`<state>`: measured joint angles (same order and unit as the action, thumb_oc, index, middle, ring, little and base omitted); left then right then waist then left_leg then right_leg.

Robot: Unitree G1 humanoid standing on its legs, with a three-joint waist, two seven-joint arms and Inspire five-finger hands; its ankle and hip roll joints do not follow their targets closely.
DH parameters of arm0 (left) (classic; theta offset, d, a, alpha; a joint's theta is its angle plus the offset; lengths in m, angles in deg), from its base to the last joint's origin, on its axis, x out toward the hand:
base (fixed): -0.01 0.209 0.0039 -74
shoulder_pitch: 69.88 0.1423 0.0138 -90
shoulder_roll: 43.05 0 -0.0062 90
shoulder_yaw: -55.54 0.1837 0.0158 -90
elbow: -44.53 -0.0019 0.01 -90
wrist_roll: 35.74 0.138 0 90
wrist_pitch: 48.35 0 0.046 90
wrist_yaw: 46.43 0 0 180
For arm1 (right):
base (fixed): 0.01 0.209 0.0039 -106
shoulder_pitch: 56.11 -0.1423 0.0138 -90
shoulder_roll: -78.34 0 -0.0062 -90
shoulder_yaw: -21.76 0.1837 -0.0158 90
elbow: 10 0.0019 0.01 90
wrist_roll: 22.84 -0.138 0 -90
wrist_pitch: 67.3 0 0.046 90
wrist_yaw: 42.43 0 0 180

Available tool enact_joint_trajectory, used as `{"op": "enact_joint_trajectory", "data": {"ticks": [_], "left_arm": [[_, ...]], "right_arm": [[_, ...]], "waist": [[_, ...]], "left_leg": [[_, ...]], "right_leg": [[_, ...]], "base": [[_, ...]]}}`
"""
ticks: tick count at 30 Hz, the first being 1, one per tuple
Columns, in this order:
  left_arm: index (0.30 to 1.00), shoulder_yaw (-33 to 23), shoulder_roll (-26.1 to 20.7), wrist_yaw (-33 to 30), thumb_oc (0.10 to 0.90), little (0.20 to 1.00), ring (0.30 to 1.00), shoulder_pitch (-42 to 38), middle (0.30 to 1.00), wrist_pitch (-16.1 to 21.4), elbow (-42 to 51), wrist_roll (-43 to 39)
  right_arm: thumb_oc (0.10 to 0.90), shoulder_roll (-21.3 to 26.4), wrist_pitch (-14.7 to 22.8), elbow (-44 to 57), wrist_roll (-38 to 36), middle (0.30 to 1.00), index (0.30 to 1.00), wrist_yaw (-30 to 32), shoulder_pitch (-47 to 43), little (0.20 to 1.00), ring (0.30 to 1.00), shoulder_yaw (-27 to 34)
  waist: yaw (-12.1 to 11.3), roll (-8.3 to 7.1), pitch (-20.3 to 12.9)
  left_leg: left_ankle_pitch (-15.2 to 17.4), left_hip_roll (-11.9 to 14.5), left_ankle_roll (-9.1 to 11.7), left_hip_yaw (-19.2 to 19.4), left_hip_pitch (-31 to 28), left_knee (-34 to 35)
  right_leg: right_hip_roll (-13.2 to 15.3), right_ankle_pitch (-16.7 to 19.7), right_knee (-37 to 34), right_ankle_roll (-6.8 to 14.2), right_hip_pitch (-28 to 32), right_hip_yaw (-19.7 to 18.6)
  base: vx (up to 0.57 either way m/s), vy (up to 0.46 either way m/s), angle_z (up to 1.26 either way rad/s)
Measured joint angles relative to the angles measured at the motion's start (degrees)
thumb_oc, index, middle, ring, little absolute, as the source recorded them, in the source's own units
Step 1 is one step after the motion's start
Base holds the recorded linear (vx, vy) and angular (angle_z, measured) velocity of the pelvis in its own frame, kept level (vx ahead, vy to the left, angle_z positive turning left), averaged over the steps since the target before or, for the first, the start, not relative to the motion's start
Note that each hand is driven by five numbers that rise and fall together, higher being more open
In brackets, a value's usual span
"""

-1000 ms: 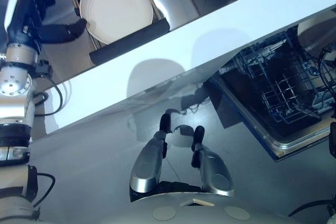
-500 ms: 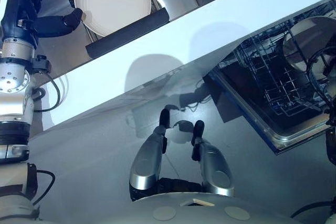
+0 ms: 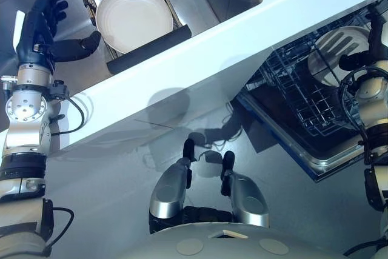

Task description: Pick up plates and place into dishwasher.

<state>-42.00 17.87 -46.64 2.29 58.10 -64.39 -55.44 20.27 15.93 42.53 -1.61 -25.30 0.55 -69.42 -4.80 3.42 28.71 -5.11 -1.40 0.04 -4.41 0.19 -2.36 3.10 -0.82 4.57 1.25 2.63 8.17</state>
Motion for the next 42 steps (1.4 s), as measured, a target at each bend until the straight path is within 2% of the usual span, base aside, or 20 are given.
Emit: {"op": "enact_joint_trajectory", "data": {"ticks": [3,6,9,12,16,22,25,29,31,33,37,42], "left_arm": [[0.9,-0.9,1.4,0.8,0.8,0.9,0.9,1.3,0.9,0.0,0.2,0.3],[0.9,-2.1,2.0,0.9,0.8,0.9,0.9,3.4,0.9,0.1,0.3,0.8],[0.9,-2.2,2.3,1.7,0.8,0.9,0.9,6.2,0.9,0.1,0.2,1.7],[0.9,-2.2,3.1,1.9,0.8,0.9,0.9,7.8,0.9,0.1,0.2,1.9],[0.9,-2.3,4.1,1.9,0.8,0.9,0.9,9.6,0.9,0.1,0.2,4.2],[0.9,-2.3,4.1,1.6,0.8,0.9,0.9,10.3,0.9,0.0,0.2,9.2],[0.9,-2.8,3.9,1.6,0.8,0.9,0.9,10.8,0.9,-0.1,0.2,11.8],[0.9,-4.5,2.9,1.6,0.8,0.9,0.9,11.1,0.9,-0.5,0.0,15.3],[0.9,-4.5,1.2,1.4,0.8,0.9,0.9,11.1,0.9,-1.7,-0.6,16.7],[0.9,-4.5,0.4,0.2,0.8,0.9,0.9,11.0,0.9,-2.7,-1.5,17.7],[0.9,-4.6,-1.5,-3.0,0.8,0.9,0.9,10.3,0.9,-5.3,-3.0,18.7],[0.9,-4.5,-4.2,-3.1,0.8,0.9,0.9,9.1,0.9,-9.6,-5.7,19.9]], "right_arm": [[0.8,-0.6,1.6,1.4,-1.5,0.9,0.9,0.0,3.4,0.9,0.9,3.5],[0.8,-1.8,2.6,1.7,-3.0,0.9,0.9,-0.1,6.8,0.9,0.9,6.6],[0.8,-2.8,3.4,1.9,-7.5,0.9,0.9,-0.2,10.8,0.9,0.9,9.4],[0.8,-4.2,4.6,3.9,-11.3,0.9,0.9,0.0,14.0,0.9,0.9,13.0],[0.8,-5.2,6.3,7.8,-13.5,0.9,0.9,0.6,17.8,0.9,0.9,14.5],[0.8,-6.7,15.0,15.5,-18.7,0.9,0.9,1.0,22.1,0.9,0.9,17.0],[0.8,-8.8,18.9,18.9,-23.5,0.9,0.9,-4.1,24.3,0.9,0.9,19.4],[0.8,-11.6,19.9,23.5,-29.6,0.9,0.9,-14.8,26.3,0.9,0.9,18.7],[0.8,-14.9,19.9,24.3,-31.4,0.9,0.9,-20.2,27.3,0.9,0.9,18.0],[0.8,-16.8,19.8,24.4,-31.7,0.9,0.9,-22.8,28.1,0.9,0.9,16.4],[0.8,-18.1,18.5,24.5,-31.8,0.9,0.9,-27.7,30.6,0.9,0.9,12.0],[0.8,-18.3,15.6,26.5,-31.8,0.9,0.9,-30.4,33.0,0.9,0.9,8.2]], "waist": [[0.0,-0.6,-0.5],[0.3,-1.92,-2.0],[0.6,-3.07,-5.6],[1.0,-3.16,-6.1],[2.1,-3.03,-8.0],[3.4,-2.56,-11.7],[3.6,-2.5,-13.9],[5.1,-2.49,-15.6],[5.9,-2.51,-15.9],[6.5,-2.29,-16.2],[8.0,-2.15,-16.3],[9.0,-2.13,-16.3]], "left_leg": [[0.1,-0.1,-0.1,0.1,-2.1,1.0],[0.2,-0.1,-0.2,0.2,-3.9,1.9],[0.3,-0.1,-0.3,0.8,-4.2,2.8],[0.7,-0.3,-0.4,1.2,-6.1,3.1],[0.7,-0.3,-0.6,1.7,-6.5,3.8],[0.8,-0.3,-0.7,3.3,-7.0,4.9],[0.6,-0.3,-1.0,4.3,-7.6,6.1],[0.6,-0.3,-1.1,5.7,-8.4,7.4],[0.8,-0.4,-1.3,6.0,-8.5,7.4],[1.0,-0.5,-1.5,6.6,-8.5,7.4],[1.3,-0.5,-1.8,7.4,-8.0,7.5],[1.7,-0.8,-2.4,8.8,-8.0,7.5]], "right_leg": [[0.1,-0.1,-0.9,0.1,2.0,-0.1],[0.1,-0.1,-2.0,0.2,3.8,-0.1],[0.1,-0.1,-2.7,0.2,3.9,-0.4],[0.2,0.0,-3.6,0.4,5.8,-0.9],[0.3,0.1,-3.7,0.5,5.7,-1.4],[0.3,0.3,-4.0,0.8,5.0,-3.0],[0.3,0.4,-4.6,1.0,4.8,-4.0],[0.3,0.5,-5.2,1.2,4.7,-4.7],[0.4,0.6,-5.4,1.3,4.6,-5.5],[0.4,0.7,-5.4,1.4,4.4,-6.0],[0.9,0.8,-5.0,1.7,3.4,-6.0],[1.3,0.9,-4.2,2.1,2.4,-6.0]], "base": [[0.07,0.049,-0.01],[0.04,0.053,-0.03],[0.0,0.061,-0.08],[-0.01,0.067,-0.09],[-0.04,0.083,-0.07],[-0.07,0.093,-0.13],[-0.04,0.094,-0.18],[-0.04,0.105,-0.16],[-0.04,0.154,-0.19],[-0.03,0.131,-0.18],[-0.01,0.126,-0.13],[0.04,0.126,-0.14]]}}
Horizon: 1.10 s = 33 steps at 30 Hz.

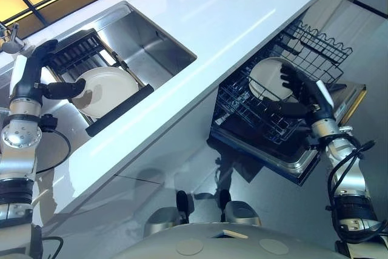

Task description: Pick up plates and place into dishwasher.

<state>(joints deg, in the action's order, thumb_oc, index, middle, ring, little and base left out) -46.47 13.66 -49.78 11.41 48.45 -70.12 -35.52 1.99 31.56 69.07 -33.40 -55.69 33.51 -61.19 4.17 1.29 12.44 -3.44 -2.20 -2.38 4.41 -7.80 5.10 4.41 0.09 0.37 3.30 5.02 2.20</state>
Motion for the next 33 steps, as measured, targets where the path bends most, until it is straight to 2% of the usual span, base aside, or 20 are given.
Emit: {"op": "enact_joint_trajectory", "data": {"ticks": [5,14,23,28,33], "left_arm": [[0.9,0.4,-1.8,0.4,0.8,0.9,0.9,-1.0,0.9,-3.2,-4.4,0.0],[0.9,4.0,-2.8,3.9,0.8,0.9,0.9,-2.2,0.9,-4.1,-9.5,-0.3],[0.9,7.7,-5.8,6.0,0.8,0.9,0.9,-6.2,0.9,-4.3,-12.0,-3.3],[0.9,9.5,-8.2,5.4,0.8,0.9,0.9,-9.3,0.9,-4.3,-12.9,-5.0],[0.9,10.0,-8.4,0.8,0.8,0.9,0.9,-10.8,0.9,-4.0,-12.9,-5.5]], "right_arm": [[0.8,0.0,-1.4,1.6,-0.2,0.9,0.9,-1.4,1.2,0.9,0.9,-1.8],[0.8,0.7,-1.8,2.0,-1.7,0.9,0.9,-3.4,3.5,0.9,0.9,-5.4],[0.8,2.9,-1.4,3.4,-1.8,0.9,0.9,-1.8,4.7,0.9,0.9,-5.6],[0.8,3.1,1.1,3.9,-2.0,0.9,0.9,-0.2,3.2,0.9,0.9,-5.5],[0.8,3.1,2.5,4.5,-2.0,0.9,0.9,0.5,1.6,0.9,0.9,-5.6]], "waist": [[0.8,0.01,0.0],[1.1,0.22,0.1],[0.7,1.7,1.2],[0.3,1.33,3.7],[0.4,0.38,5.9]], "left_leg": [[0.0,-0.1,-0.2,1.0,0.0,0.0],[-0.2,-0.1,-0.3,2.9,1.7,0.0],[-0.9,-0.8,-0.6,4.0,4.6,-0.1],[-0.7,-1.0,-0.8,4.5,7.4,-1.9],[-0.5,-0.8,-0.8,4.7,9.8,-3.9]], "right_leg": [[0.1,0.0,1.0,0.1,-0.9,0.0],[0.2,-0.1,2.8,0.1,-4.4,-0.1],[0.8,0.1,4.7,0.4,-8.5,-0.5],[1.1,0.3,5.9,0.7,-11.3,-1.6],[1.0,0.3,6.8,0.8,-13.3,-1.7]], "base": [[0.05,0.111,-0.12],[0.04,0.092,-0.09],[-0.01,0.033,-0.03],[-0.02,0.019,-0.06],[-0.01,0.003,0.0]]}}
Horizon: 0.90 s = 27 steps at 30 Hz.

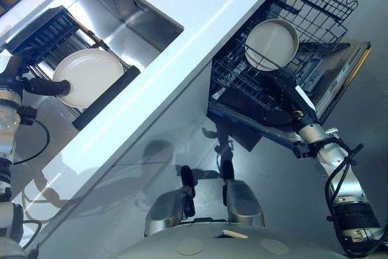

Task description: Pick up plates and place into dishwasher.

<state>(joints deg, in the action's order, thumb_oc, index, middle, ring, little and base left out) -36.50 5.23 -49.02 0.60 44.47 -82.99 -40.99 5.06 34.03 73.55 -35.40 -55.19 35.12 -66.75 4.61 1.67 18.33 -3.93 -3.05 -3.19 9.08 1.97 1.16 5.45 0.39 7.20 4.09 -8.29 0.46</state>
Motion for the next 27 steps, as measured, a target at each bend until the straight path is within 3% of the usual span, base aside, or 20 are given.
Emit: {"op": "enact_joint_trajectory", "data": {"ticks": [6,13,19,27], "left_arm": [[0.9,0.1,0.0,-5.7,0.8,0.9,0.9,-1.3,0.9,0.2,0.4,-0.7],[0.9,0.1,0.0,-5.6,0.8,0.9,0.9,-1.7,0.9,0.2,1.0,-1.7],[0.9,0.6,-0.7,-0.3,0.8,0.9,0.9,-3.0,0.9,0.2,1.0,-2.1],[0.9,5.0,-2.3,8.9,0.8,0.9,0.9,-7.7,0.9,-0.5,1.0,-5.6]], "right_arm": [[0.8,-0.1,0.7,0.0,0.1,0.9,0.9,0.7,-0.8,0.9,0.9,-0.1],[0.8,-0.2,1.2,0.0,0.3,0.9,0.9,1.9,-1.0,0.9,0.9,0.0],[0.8,-0.3,-0.6,-0.4,0.3,0.9,0.9,2.2,-0.7,0.9,0.9,0.0],[0.8,-0.3,-1.7,-0.5,0.3,0.9,0.9,1.9,-0.5,0.9,0.9,0.2]], "waist": [[-0.1,-0.95,1.5],[-0.2,-0.93,1.6],[-0.6,-0.97,1.6],[-0.4,-1.0,1.7]], "left_leg": [[0.3,0.0,0.0,0.0,0.9,-1.1],[0.4,0.0,-0.1,0.0,2.1,-2.0],[0.4,-0.1,-0.1,-0.1,2.1,-2.0],[0.7,-0.2,-0.2,0.1,1.3,-1.9]], "right_leg": [[0.1,0.3,0.8,-0.2,-0.6,-0.1],[0.2,0.3,1.1,-0.3,-1.4,0.1],[0.3,0.3,1.2,-0.3,-1.4,0.2],[0.4,0.4,1.0,-0.2,-0.5,0.2]], "base": [[-0.01,0.015,0.01],[0.0,0.0,0.0],[0.0,-0.003,0.01],[0.02,-0.035,-0.01]]}}
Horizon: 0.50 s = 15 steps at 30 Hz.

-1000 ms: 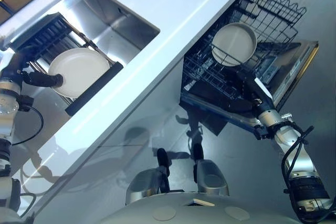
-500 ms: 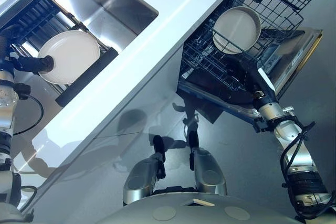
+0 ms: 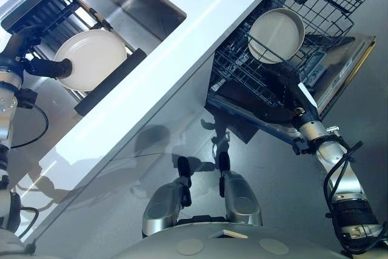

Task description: Pick up plates and place into dishwasher.

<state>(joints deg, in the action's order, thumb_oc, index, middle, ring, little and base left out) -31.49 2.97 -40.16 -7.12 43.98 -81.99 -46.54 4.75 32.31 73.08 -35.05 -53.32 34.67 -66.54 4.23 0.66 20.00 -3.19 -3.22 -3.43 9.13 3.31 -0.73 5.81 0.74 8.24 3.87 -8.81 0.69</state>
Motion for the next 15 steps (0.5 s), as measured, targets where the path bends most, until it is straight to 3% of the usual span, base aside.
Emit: {"op": "enact_joint_trajectory", "data": {"ticks": [8,15], "left_arm": [[0.9,0.5,-0.1,3.1,0.8,0.9,0.9,-0.2,0.9,-1.2,0.0,2.5],[0.9,-6.1,0.8,3.1,0.8,0.9,0.9,6.4,0.9,0.5,2.2,3.7]], "right_arm": [[0.8,-0.1,-0.1,-0.4,0.0,0.9,0.9,-1.2,0.6,0.9,0.9,-0.1],[0.8,-1.6,-0.3,-0.6,0.0,0.9,0.9,-2.2,1.1,0.9,0.9,-0.2]], "waist": [[0.4,0.06,0.0],[0.8,0.37,-0.3]], "left_leg": [[0.6,0.1,0.1,-0.1,-2.4,0.5],[0.7,0.5,0.2,-1.0,-4.0,1.1]], "right_leg": [[-0.1,0.1,-1.6,0.2,2.8,0.0],[-0.4,0.3,-3.8,-0.1,5.4,1.7]], "base": [[0.0,-0.071,-0.03],[-0.01,-0.078,0.03]]}}
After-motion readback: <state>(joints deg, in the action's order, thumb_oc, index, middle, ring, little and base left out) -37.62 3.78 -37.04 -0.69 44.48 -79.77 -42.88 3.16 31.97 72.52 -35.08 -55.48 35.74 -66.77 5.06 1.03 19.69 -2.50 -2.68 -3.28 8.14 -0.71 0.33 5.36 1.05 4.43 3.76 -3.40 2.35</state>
